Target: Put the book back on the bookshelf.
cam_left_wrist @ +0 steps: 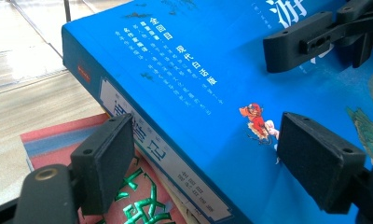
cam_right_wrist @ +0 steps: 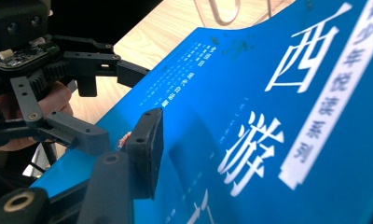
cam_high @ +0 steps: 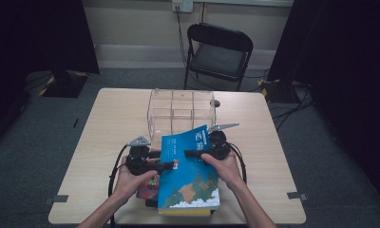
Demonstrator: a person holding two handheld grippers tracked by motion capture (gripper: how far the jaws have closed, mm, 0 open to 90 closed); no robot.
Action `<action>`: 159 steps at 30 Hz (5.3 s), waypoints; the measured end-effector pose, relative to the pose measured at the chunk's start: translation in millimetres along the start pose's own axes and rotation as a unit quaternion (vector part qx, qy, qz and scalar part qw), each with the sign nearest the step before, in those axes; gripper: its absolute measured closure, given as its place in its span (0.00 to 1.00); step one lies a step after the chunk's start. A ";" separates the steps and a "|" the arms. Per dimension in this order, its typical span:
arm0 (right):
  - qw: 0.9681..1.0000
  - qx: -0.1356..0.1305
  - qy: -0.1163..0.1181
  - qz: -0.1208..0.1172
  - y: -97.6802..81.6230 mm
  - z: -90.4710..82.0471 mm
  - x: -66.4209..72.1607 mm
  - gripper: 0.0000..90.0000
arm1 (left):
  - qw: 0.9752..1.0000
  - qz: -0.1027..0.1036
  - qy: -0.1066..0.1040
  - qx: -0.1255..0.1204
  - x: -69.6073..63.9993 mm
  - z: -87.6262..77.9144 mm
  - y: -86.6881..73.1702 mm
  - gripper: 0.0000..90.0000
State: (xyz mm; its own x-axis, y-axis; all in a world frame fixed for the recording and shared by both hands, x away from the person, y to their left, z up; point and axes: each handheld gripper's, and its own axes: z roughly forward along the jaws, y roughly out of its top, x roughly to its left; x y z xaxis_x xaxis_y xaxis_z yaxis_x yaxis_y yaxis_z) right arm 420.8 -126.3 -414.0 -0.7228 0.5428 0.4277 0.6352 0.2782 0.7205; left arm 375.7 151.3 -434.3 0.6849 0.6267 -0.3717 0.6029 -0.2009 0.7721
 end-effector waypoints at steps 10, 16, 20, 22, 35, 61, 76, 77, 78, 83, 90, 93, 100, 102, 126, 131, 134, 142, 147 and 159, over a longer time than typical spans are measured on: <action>0.999 -0.006 0.028 -0.020 -1.2 0.3 -0.4 0.81 | 1.000 -0.004 0.000 -0.003 2.1 3.9 1.3 0.16; 0.998 -0.023 0.012 -0.054 -1.7 -5.0 7.7 0.83 | 1.000 -0.017 -0.015 -0.009 5.4 2.6 1.1 0.16; 0.997 -0.046 0.014 -0.056 -3.4 -11.5 10.6 0.85 | 0.999 -0.026 -0.027 -0.016 5.6 2.0 2.0 0.13; 0.997 -0.052 0.016 -0.054 -3.5 -13.9 12.0 0.85 | 0.999 -0.031 -0.032 -0.015 5.7 2.0 3.1 0.13; 0.993 -0.090 0.030 -0.070 -0.1 -25.9 23.5 0.88 | 0.993 -0.050 -0.105 -0.016 5.6 7.2 11.0 0.18; 0.968 -0.200 0.012 -0.150 35.8 -57.6 66.0 0.91 | 0.990 0.036 -0.100 -0.096 -12.3 -32.4 67.8 0.51; 0.976 -0.162 -0.016 -0.147 35.6 -73.2 69.9 0.89 | 0.988 0.055 -0.090 -0.114 -31.3 -37.4 66.9 0.59; 0.977 -0.160 -0.015 -0.142 36.1 -74.4 70.5 0.90 | 0.987 0.046 -0.092 -0.120 -32.1 -37.1 66.5 0.59; 0.977 -0.161 -0.018 -0.139 36.8 -76.4 72.0 0.91 | 0.987 0.041 -0.097 -0.122 -31.7 -36.6 66.8 0.61; 0.973 -0.174 -0.028 -0.147 37.5 -78.0 74.4 0.92 | 0.986 0.053 -0.095 -0.130 -32.0 -36.9 73.0 0.62; 0.964 -0.214 -0.017 -0.159 40.0 -79.4 75.5 0.91 | 0.982 0.110 -0.060 -0.141 -41.0 -49.2 82.6 0.65; 0.965 -0.209 -0.006 -0.160 31.8 -77.8 72.6 0.91 | 0.980 0.127 -0.058 -0.142 -44.8 -50.0 75.9 0.66; 0.964 -0.203 0.003 -0.169 19.7 -87.7 77.4 0.91 | 0.976 0.148 -0.055 -0.151 -57.4 -48.4 71.5 0.60; 0.965 -0.199 0.004 -0.170 17.0 -90.1 77.8 0.90 | 0.974 0.153 -0.059 -0.154 -60.6 -45.3 71.3 0.57; 0.969 -0.201 -0.079 -0.119 -25.6 -110.3 48.6 0.44 | 0.965 0.197 -0.060 -0.165 -76.4 -44.6 59.9 0.66; 0.971 -0.202 -0.064 -0.111 -22.5 -103.5 32.2 0.36 | 0.966 0.188 -0.065 -0.165 -76.6 -44.0 59.8 0.65; 0.975 -0.193 -0.045 -0.104 -18.1 -94.6 24.9 0.30 | 0.968 0.175 -0.073 -0.167 -75.4 -43.1 60.6 0.64; 0.978 -0.167 -0.036 -0.119 -14.1 -81.2 25.5 0.30 | 0.969 0.153 -0.076 -0.176 -75.8 -39.8 60.9 0.62; 0.978 -0.157 -0.043 -0.129 -10.7 -81.1 29.8 0.29 | 0.969 0.165 -0.060 -0.175 -81.6 -36.3 64.9 0.63; 0.974 -0.163 -0.059 -0.149 -6.2 -79.0 37.2 0.26 | 0.963 0.201 -0.025 -0.178 -91.5 -33.8 66.5 0.64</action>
State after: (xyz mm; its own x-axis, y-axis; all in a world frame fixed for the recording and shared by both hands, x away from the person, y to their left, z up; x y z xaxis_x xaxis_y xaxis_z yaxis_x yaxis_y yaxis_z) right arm 368.5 -170.4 -359.5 -0.8136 0.5688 0.1206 0.2679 0.1825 0.9460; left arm 339.3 106.1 -331.6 0.8578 0.5134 -0.0241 0.1136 -0.1436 0.9831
